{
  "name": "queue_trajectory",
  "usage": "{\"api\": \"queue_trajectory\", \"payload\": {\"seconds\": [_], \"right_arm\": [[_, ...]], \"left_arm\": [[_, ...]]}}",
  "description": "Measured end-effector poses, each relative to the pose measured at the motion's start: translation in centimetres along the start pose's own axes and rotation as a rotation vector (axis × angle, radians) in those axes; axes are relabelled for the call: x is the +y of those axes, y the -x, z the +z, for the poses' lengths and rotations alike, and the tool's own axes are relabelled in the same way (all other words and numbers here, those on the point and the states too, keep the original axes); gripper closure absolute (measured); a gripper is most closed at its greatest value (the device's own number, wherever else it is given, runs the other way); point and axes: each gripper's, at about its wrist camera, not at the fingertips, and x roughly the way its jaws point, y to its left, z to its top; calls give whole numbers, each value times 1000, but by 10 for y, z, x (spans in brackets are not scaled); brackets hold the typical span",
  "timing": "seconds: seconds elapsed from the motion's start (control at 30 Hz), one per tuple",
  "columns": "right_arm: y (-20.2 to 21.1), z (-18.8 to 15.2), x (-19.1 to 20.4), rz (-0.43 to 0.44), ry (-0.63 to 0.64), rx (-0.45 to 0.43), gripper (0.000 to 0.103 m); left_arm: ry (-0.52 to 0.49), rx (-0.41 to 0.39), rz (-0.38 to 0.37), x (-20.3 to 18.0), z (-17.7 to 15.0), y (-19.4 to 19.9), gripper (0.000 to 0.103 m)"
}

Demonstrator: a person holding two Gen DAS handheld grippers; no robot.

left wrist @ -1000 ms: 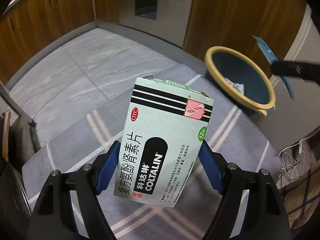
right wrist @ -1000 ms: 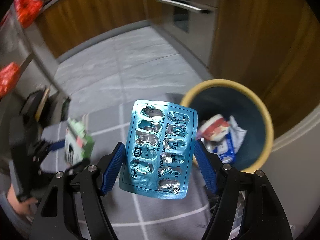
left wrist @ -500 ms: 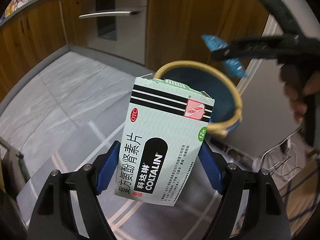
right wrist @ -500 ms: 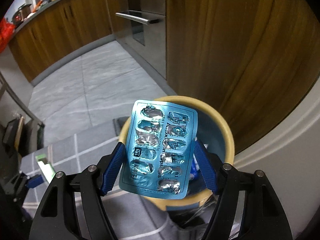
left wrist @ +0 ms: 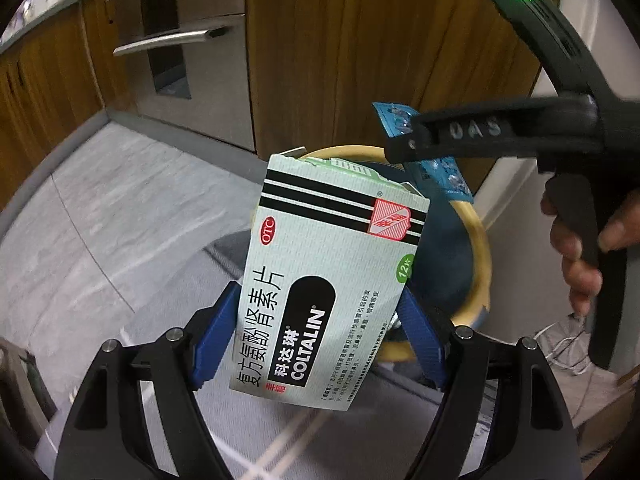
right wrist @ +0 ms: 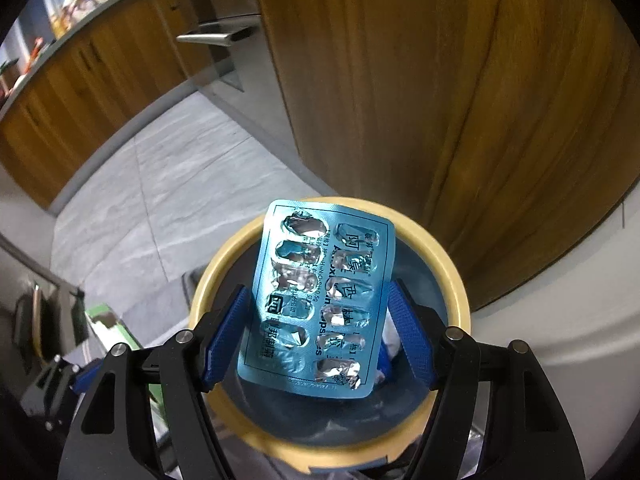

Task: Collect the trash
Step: 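Carry the blister pack and COLTALIN box in both tools over the bin, then open both tools to drop the box and blister pack into the bin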

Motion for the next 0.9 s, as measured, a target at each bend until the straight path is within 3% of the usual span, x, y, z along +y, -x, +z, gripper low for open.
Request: {"api": "queue_trajectory", "payload": {"seconds": [0.17,0.57,0.9], "right_arm": [[-11,9,0,7,-8,4,31],[-9,23,-16,-12,-88,-36,31],[-11,23,-20,-1,-95,-29,30]], "left_arm": [[-60,11,1,-12,1,-18,26],[-99,-12,-19,-37,11,-37,26],[-76,11,-2,-37,5,-42,24]]}}
